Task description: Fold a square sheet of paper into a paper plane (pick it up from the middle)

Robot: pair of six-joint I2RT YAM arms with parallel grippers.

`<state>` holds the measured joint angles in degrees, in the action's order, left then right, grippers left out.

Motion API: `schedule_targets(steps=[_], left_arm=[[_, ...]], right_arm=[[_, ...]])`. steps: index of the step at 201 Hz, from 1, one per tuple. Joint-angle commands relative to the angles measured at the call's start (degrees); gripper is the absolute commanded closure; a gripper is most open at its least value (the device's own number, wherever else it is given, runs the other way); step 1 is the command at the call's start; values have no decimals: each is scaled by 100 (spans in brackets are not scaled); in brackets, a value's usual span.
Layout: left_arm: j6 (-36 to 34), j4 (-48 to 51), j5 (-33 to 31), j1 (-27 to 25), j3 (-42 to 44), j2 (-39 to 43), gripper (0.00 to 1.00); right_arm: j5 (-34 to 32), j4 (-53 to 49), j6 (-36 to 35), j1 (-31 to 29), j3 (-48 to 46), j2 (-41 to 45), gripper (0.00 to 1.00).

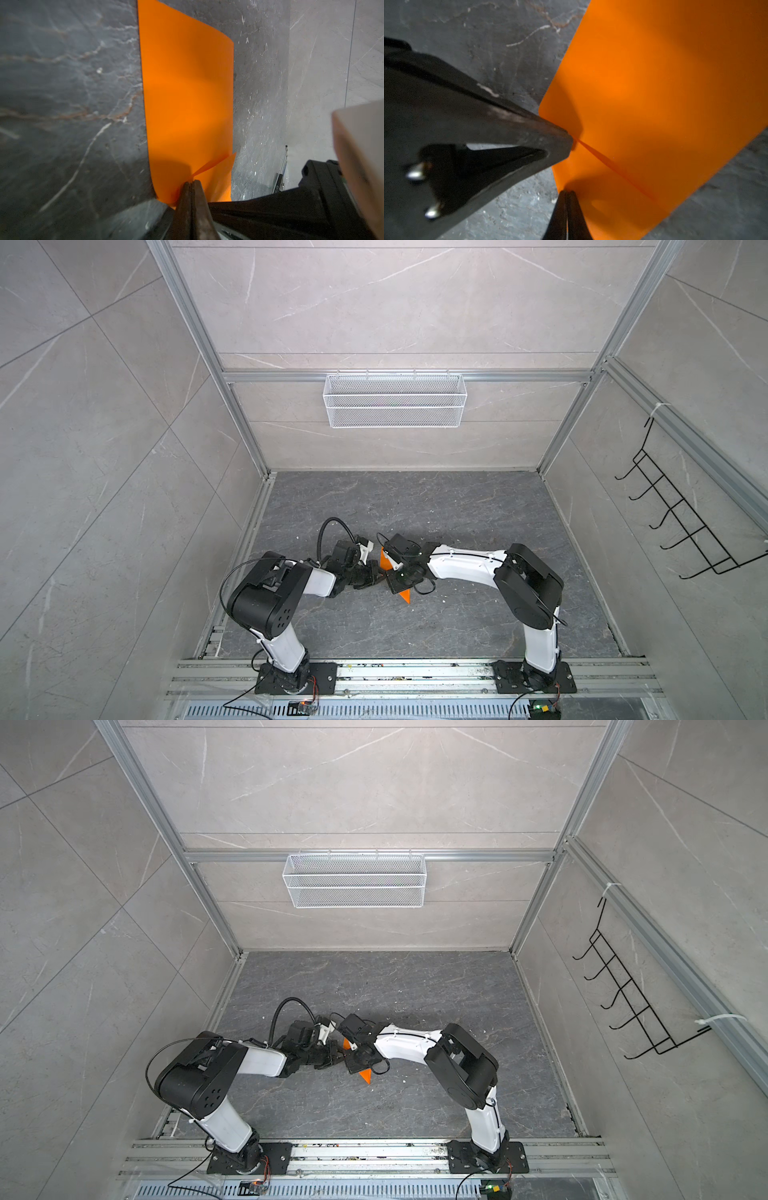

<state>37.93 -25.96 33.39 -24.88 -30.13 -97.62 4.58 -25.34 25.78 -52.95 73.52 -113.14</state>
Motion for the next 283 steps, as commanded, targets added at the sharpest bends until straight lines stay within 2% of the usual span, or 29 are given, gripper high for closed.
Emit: schedule_targets(steps=[1, 37, 98, 135, 174, 230, 283], left_arm=[[-46, 1003, -1175, 36, 139, -422, 100], [-23, 988, -1204, 36, 146, -477, 100], [-38, 978, -1183, 36, 125, -501, 100], [-58, 1013, -1178, 36, 129, -473, 100], [-82, 1011, -1121, 38, 117, -451, 100], [-37, 944, -1064, 36, 128, -442, 100], [-40, 952, -1045, 36, 131, -435, 100]], right_arm=[[-587, -885, -275, -140, -145, 22, 91], [-602, -920, -285, -277, -454, 351, 91], [-116, -815, -136, -374, -961, 782, 87], [-263, -869, -121, -392, -1034, 906, 88], [-507, -511, -153, -392, -612, 1254, 89], [-460, -278, -69, -392, 42, 420, 92], [-624, -313, 72, -389, 134, 163, 94]])
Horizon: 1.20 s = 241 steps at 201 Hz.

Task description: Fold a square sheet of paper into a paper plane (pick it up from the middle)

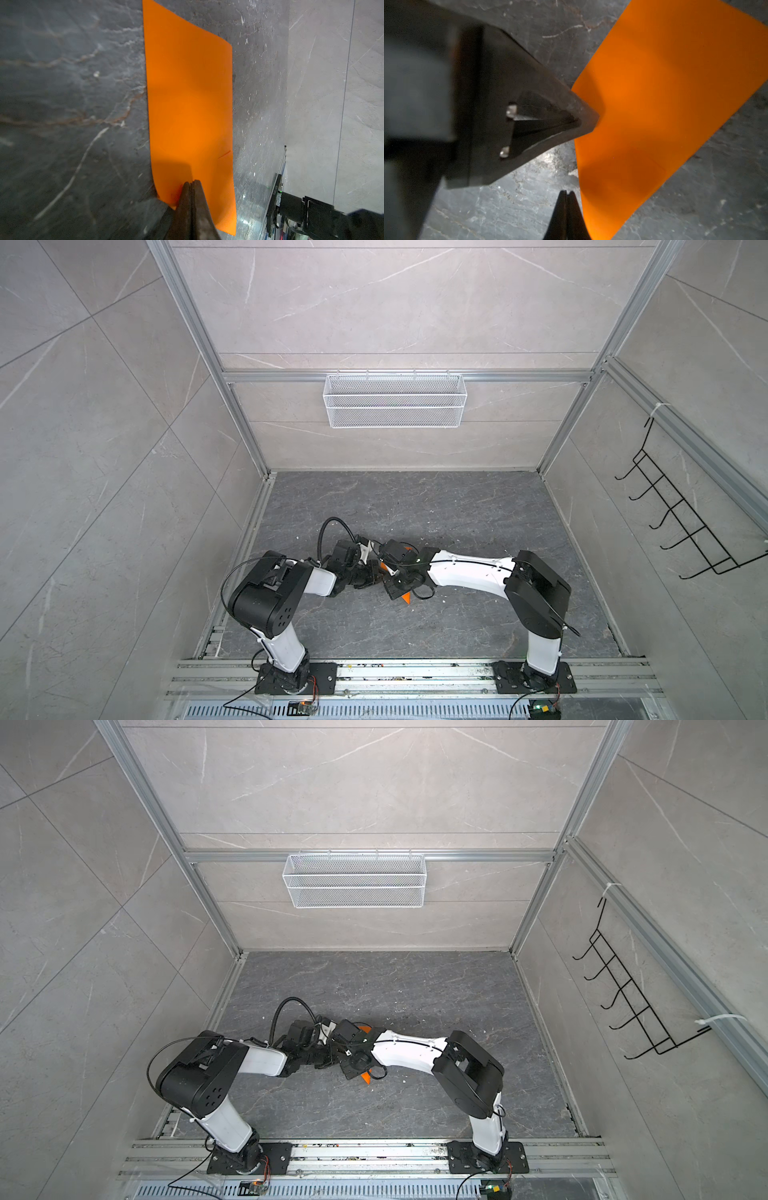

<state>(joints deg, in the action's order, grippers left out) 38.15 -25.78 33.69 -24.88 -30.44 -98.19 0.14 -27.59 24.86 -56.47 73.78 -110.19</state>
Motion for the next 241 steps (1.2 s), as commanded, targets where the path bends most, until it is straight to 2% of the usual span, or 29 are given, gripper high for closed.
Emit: schedule_targets(steps=[1, 74, 122, 196, 241], left_arm=[[-62, 934, -1080, 36, 165, -377, 100], [-84, 1000, -1093, 36, 117, -396, 100], [-107, 1110, -1154, 36, 98, -350, 100], [-128, 1137, -1136, 38, 38, -378, 100], [-145, 1172, -1033, 36, -6, -276, 100]], right_arm=[[-181, -92, 166, -34, 105, -133, 94], [-206, -461, 151, -31, -39, -232, 94], [37, -703, 115, -31, -282, -103, 94], [336, -778, 207, -31, -1352, 639, 93], [-5, -499, 215, -25, -1124, 1284, 92]])
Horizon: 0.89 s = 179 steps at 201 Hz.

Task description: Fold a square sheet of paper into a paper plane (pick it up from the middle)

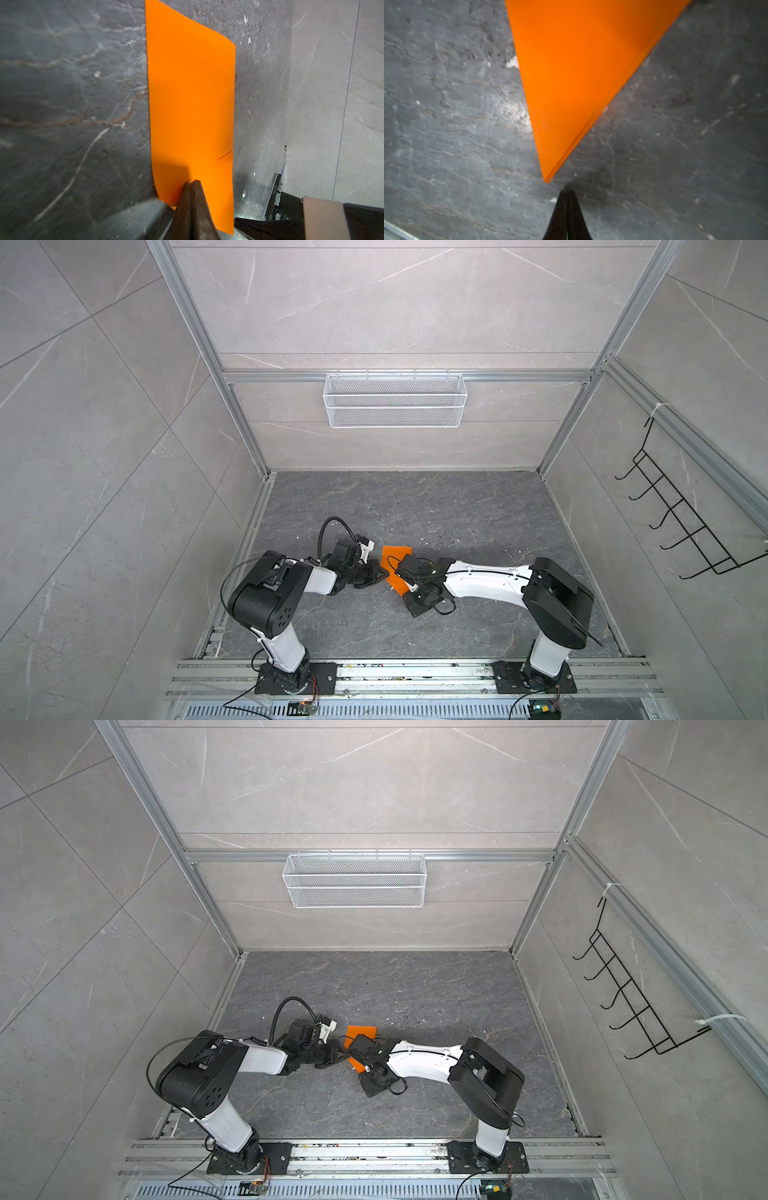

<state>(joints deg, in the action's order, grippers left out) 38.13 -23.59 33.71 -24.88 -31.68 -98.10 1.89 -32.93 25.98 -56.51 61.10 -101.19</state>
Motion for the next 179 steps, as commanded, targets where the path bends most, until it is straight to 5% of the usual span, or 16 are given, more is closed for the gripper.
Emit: schedule_targets(steps=[1, 119, 179], left_arm=[[-141, 953, -1034, 36, 114, -278, 100], [-280, 927, -448, 29, -105, -26, 98], [92, 670, 228, -1, -57, 900, 82]], right_arm=[[-176, 55, 107, -19, 155, 386, 92], [235, 504, 359, 193, 703, -852, 91], [322, 423, 512, 280, 615, -912, 92]])
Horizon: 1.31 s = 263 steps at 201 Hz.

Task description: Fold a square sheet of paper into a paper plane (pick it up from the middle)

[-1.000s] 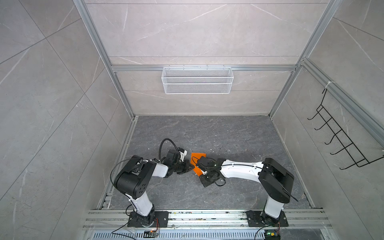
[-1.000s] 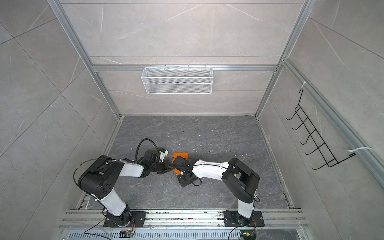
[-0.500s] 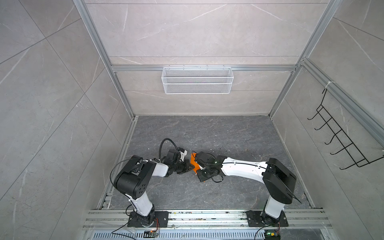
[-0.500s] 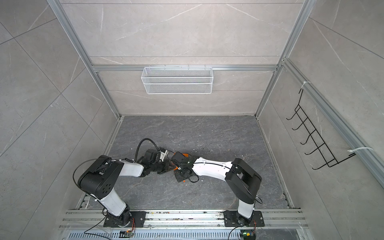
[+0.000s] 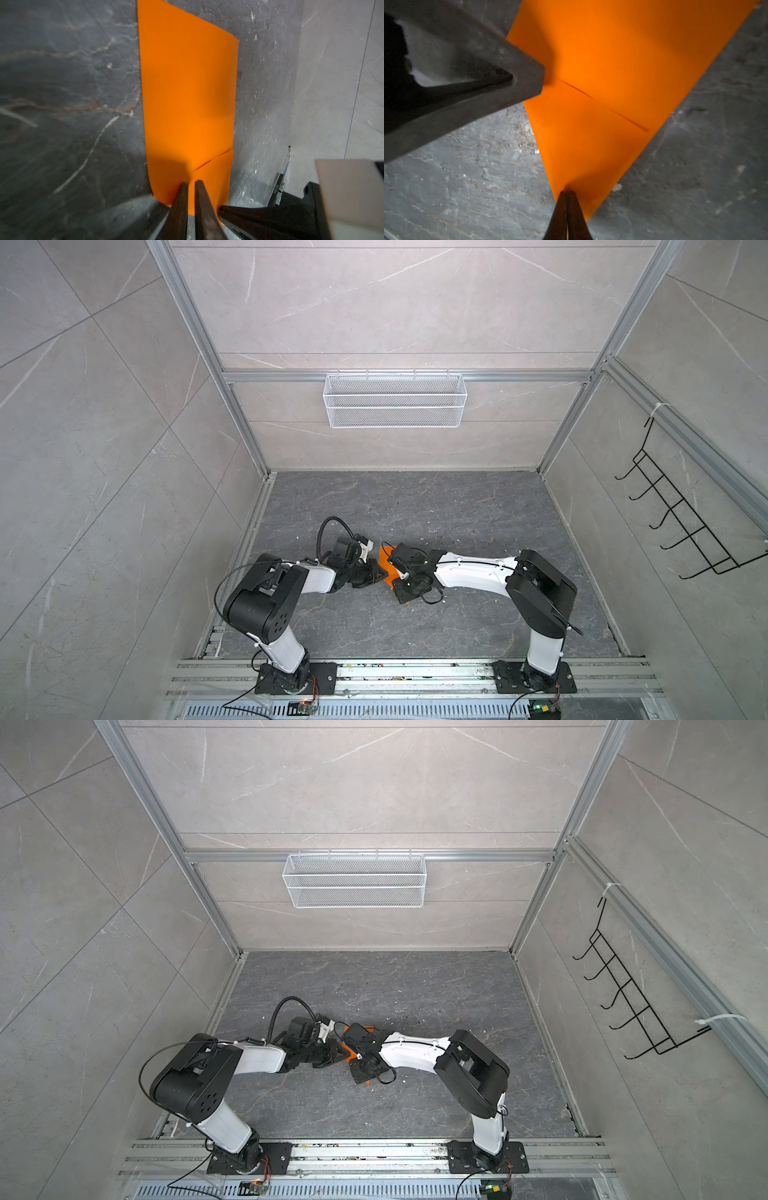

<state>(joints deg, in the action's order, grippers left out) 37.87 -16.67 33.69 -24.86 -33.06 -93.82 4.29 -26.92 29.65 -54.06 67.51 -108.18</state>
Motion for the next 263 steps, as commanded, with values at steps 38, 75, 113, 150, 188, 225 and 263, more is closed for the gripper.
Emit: schedule_targets(steps=[38, 75, 113, 150, 188, 225, 263], left_arm=[[199, -432, 382, -158, 212, 203, 85], [124, -591, 392, -230, 167, -229, 91], [-142, -342, 59, -213, 197, -368, 92], [-393, -280, -142, 28, 389, -510, 93], [-400, -218, -262, 246, 418, -576, 94], [-488, 304, -648, 452, 248, -483, 94], [-500, 436, -695, 717, 243, -436, 94]], right_arm=[[165, -197, 146, 54, 6, -272, 92], [173, -215, 155, 63, 16, -291, 92], [189, -235, 148, 71, 15, -327, 92], [169, -264, 134, 86, 0, -337, 92], [159, -279, 131, 97, -30, -360, 92], [119, -296, 138, 105, -63, -353, 92], [97, -288, 141, 141, -100, -310, 92]])
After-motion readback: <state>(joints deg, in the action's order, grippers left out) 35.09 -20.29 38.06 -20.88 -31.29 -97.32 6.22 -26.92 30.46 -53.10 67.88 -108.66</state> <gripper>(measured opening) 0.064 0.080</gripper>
